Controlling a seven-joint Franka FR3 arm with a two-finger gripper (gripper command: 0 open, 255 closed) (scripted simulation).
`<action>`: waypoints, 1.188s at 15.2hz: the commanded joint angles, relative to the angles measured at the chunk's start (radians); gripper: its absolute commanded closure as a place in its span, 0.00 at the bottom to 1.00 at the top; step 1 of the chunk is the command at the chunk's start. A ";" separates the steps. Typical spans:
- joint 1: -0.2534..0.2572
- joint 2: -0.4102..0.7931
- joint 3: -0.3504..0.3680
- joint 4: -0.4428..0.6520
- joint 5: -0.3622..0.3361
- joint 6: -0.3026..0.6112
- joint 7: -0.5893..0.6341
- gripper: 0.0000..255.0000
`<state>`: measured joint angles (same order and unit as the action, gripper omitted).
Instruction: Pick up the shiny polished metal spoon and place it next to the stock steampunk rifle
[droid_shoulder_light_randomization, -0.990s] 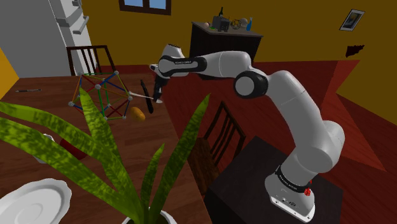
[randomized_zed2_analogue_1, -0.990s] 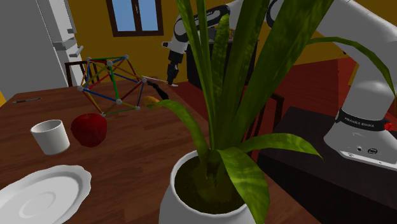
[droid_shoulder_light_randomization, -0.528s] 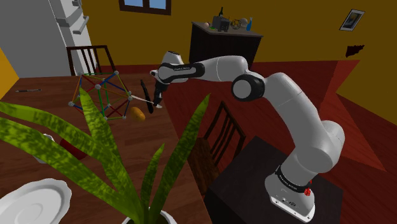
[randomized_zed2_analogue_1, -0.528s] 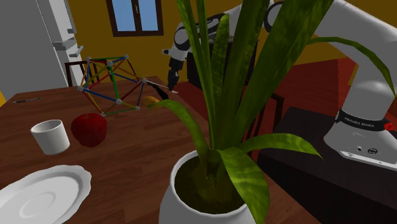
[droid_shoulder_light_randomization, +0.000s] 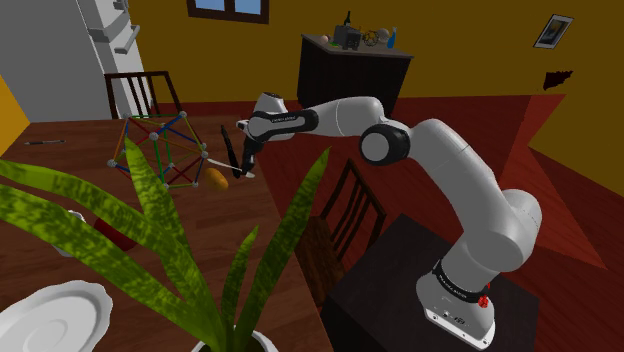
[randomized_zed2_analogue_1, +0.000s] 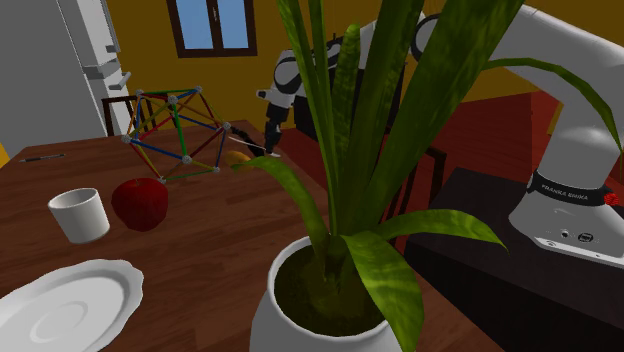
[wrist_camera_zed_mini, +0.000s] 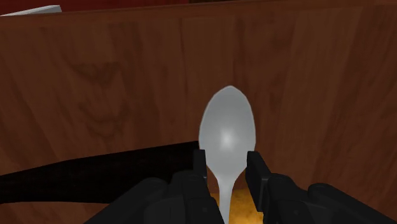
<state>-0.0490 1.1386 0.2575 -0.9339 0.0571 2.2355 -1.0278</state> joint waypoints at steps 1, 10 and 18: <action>0.001 0.012 0.000 -0.003 0.000 0.014 -0.003 1.00; 0.001 0.013 0.000 -0.002 0.000 0.014 -0.003 0.00; -0.029 -0.093 0.007 -0.100 0.008 0.002 -0.008 0.00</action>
<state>-0.0644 1.0899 0.2610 -0.9830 0.0608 2.2333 -1.0322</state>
